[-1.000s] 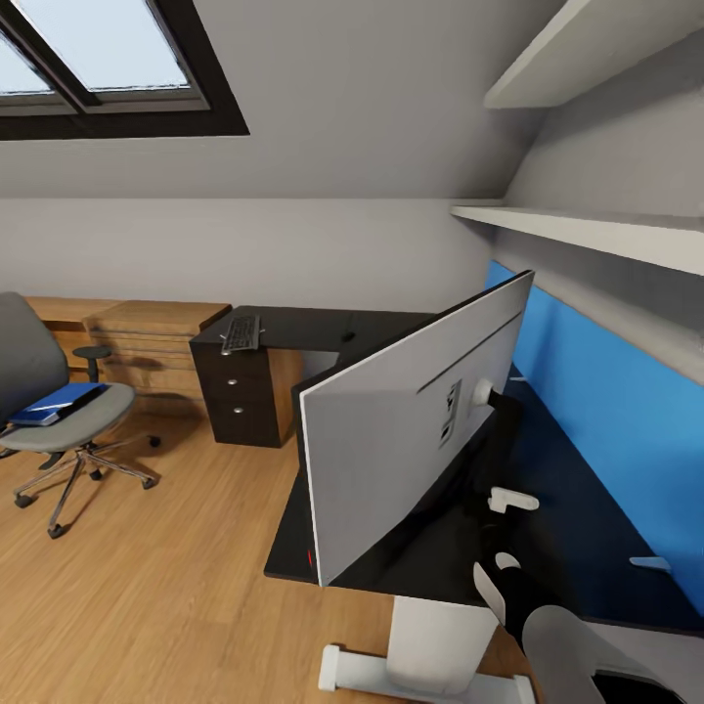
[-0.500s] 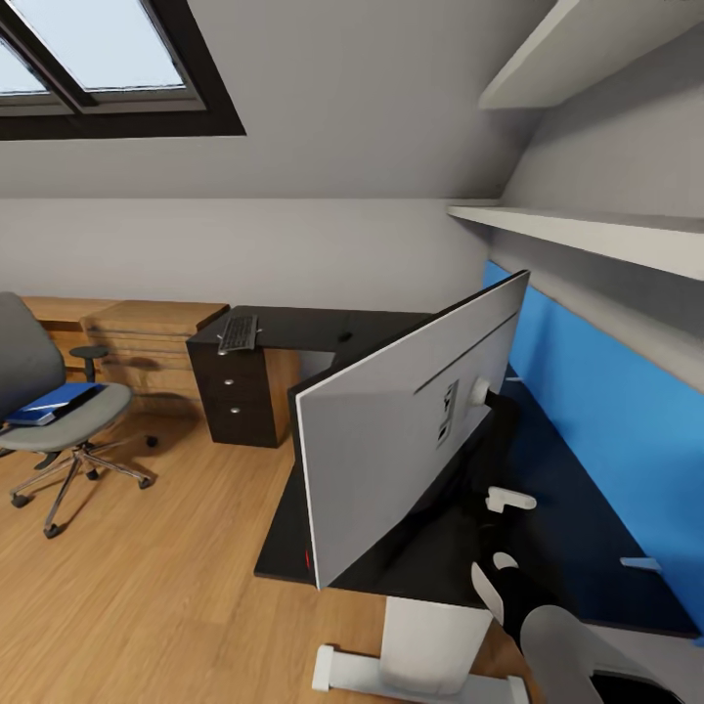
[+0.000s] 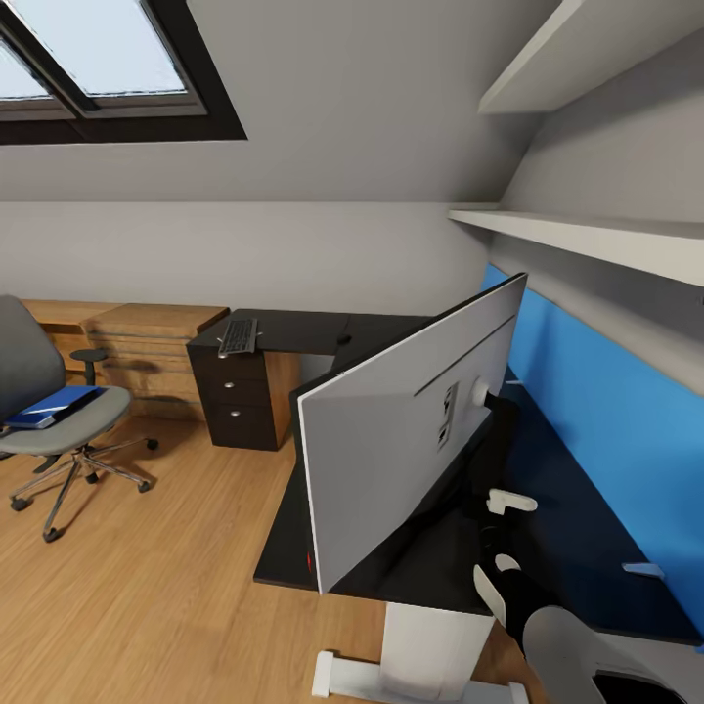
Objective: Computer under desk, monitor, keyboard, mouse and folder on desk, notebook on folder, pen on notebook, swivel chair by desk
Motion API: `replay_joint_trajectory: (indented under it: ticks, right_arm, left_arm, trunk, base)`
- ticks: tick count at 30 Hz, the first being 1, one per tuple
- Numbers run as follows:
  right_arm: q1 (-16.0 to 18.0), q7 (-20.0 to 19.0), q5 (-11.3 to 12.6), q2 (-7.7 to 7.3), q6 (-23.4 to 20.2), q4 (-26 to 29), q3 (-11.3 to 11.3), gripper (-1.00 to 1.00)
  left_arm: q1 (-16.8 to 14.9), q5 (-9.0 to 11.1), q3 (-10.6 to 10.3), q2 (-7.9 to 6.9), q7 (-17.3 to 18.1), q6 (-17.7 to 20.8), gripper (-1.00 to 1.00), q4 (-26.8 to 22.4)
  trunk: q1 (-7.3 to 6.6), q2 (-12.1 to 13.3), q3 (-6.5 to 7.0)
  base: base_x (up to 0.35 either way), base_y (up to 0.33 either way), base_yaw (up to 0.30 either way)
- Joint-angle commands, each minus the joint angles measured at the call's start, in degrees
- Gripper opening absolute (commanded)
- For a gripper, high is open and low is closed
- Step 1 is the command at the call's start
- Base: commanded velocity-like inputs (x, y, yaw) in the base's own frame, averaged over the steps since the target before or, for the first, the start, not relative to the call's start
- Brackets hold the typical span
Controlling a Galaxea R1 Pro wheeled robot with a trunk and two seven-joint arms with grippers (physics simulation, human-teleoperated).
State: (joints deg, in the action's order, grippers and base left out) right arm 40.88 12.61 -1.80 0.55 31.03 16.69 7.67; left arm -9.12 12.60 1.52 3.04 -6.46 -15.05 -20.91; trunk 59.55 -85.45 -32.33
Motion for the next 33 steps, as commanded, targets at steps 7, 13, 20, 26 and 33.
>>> replay_joint_trajectory:
  ticks: [7, 13, 20, 26, 33]
  right_arm:
    - [0.0, 0.8, 1.7, -0.28, 0.6, -0.3, -0.1, -1.0]
    - [0.0, 0.8, 1.7, -0.26, 0.7, -0.3, -0.1, -1.0]
    - [0.0, 0.8, 1.7, -0.28, 0.7, -0.3, -0.1, -1.0]
    - [0.0, 0.8, 1.7, -0.28, 0.7, -0.3, -0.1, -1.0]
    - [0.0, 0.8, 1.7, -0.23, 0.7, -0.3, -0.1, -1.0]
  left_arm:
    - [0.0, 0.1, 0.2, 0.03, 0.0, -0.2, 1.0, 0.0]
    - [0.0, 0.1, 0.2, 0.03, 0.0, -0.2, 1.0, 0.0]
    - [0.0, 0.1, 0.2, 0.03, 0.0, -0.2, 1.0, 0.0]
    - [0.0, 0.1, 0.2, 0.03, 0.0, -0.2, 1.0, 0.0]
    - [0.0, 0.1, 0.2, 0.03, 0.0, -0.2, 1.0, 0.0]
  trunk:
    - [0.49, 0.0, -0.07]
    - [0.49, 0.0, -0.07]
    - [0.49, 0.0, -0.07]
    - [0.49, 0.0, -0.07]
    - [0.49, 0.0, -0.07]
  base:
    - [0.181, 0.0, 0.0]
    - [0.029, 0.0, 0.0]
    - [0.121, 0.0, 0.0]
    - [0.082, 0.0, 0.0]
    - [0.022, -0.062, 0.0]
